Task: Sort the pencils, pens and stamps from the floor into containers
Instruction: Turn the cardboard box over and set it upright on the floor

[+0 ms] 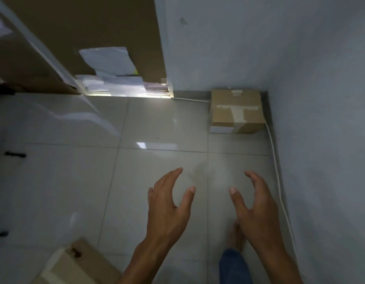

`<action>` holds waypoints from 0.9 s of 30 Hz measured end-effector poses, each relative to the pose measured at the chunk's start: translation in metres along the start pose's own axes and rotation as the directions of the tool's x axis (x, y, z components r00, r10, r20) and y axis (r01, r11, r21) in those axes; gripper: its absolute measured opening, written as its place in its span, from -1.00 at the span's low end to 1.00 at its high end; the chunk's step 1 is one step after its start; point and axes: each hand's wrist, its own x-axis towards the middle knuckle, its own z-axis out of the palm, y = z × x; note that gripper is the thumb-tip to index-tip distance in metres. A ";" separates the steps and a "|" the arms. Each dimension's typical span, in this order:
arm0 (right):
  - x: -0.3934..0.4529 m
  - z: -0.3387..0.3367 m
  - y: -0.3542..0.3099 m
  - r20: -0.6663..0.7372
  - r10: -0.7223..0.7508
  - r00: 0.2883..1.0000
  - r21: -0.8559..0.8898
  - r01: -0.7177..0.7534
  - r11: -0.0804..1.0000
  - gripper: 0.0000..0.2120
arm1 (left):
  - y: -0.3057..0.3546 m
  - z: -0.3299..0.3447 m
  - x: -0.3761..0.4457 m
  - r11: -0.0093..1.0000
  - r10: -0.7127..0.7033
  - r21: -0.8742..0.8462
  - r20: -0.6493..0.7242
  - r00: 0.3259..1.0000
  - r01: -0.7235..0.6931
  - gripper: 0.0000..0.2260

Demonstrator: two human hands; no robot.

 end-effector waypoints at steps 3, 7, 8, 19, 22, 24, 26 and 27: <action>-0.060 0.037 -0.021 0.026 -0.004 1.000 -0.010 0.004 1.000 -0.48 | -0.035 -0.067 -0.033 1.000 -0.025 -0.002 -0.024 0.999 0.025 -0.54; -0.125 0.073 -0.039 0.017 0.009 1.000 0.001 -0.009 1.000 -0.48 | -0.079 -0.139 -0.067 0.998 -0.062 0.020 -0.044 0.997 0.063 -0.58; -0.142 0.085 -0.045 0.020 0.015 1.000 0.009 -0.015 1.000 -0.48 | -0.091 -0.160 -0.078 0.996 -0.079 0.031 -0.051 0.996 0.081 -0.59; -0.231 0.152 -0.055 0.117 0.010 0.993 0.067 -0.017 0.998 -0.58 | -0.175 -0.241 -0.145 0.932 -0.362 -0.030 -0.110 0.926 0.361 -0.67; -0.237 0.173 -0.039 0.234 0.025 0.972 0.075 -0.044 0.996 -0.58 | -0.203 -0.237 -0.164 0.883 -0.469 -0.095 -0.169 0.867 0.460 -0.69; -0.250 0.191 -0.021 0.285 0.077 0.955 0.083 -0.105 0.991 -0.59 | -0.226 -0.233 -0.177 0.847 -0.530 -0.138 -0.156 0.833 0.513 -0.71; -0.270 0.211 -0.006 0.326 0.114 0.938 0.089 -0.151 0.985 -0.61 | -0.252 -0.233 -0.195 0.804 -0.591 -0.183 -0.151 0.792 0.565 -0.71; -0.280 0.220 -0.001 0.341 0.129 0.931 0.077 -0.165 0.983 -0.62 | -0.264 -0.233 -0.203 0.786 -0.616 -0.189 -0.153 0.773 0.589 -0.69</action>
